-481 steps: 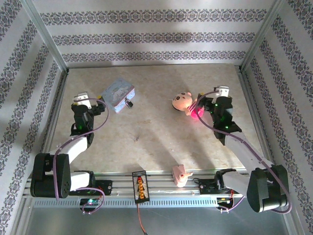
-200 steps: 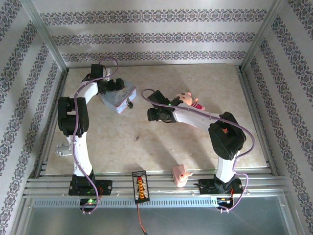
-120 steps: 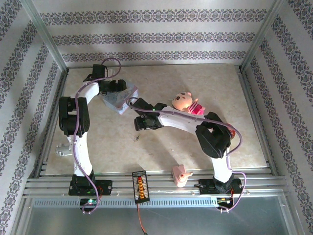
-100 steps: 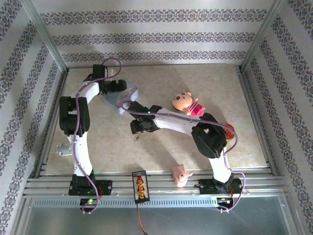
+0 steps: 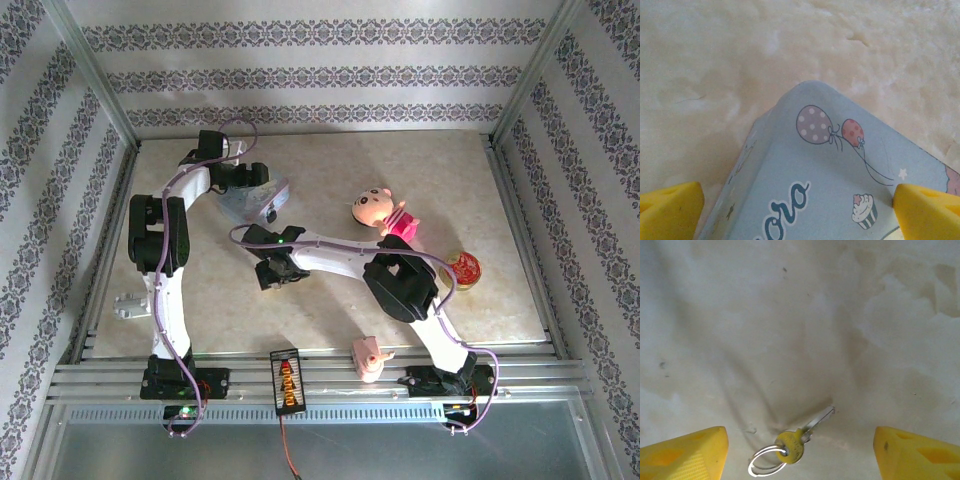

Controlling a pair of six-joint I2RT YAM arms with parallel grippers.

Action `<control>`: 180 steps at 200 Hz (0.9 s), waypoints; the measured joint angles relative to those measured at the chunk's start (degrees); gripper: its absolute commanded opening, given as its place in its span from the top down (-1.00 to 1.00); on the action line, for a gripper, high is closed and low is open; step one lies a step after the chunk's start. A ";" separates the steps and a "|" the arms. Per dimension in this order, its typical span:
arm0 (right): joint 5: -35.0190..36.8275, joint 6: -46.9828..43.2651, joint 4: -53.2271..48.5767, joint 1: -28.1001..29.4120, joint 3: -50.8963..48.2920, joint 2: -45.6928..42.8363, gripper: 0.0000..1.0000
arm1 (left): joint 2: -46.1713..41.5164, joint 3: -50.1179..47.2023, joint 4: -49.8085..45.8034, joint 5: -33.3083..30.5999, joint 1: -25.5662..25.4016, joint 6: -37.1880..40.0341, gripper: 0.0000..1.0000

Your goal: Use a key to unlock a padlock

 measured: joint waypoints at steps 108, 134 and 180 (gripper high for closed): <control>0.87 1.03 0.90 0.13 -5.27 -2.05 0.55 | 0.94 1.77 -2.01 1.92 -2.45 2.27 -0.92; 0.22 1.38 2.27 -1.38 -11.41 -6.40 0.84 | 1.16 2.27 -3.48 3.15 -3.85 3.48 -0.91; -0.92 2.23 5.03 -5.90 -22.34 -13.97 1.00 | 2.40 4.44 -5.97 4.94 -6.23 5.33 -0.91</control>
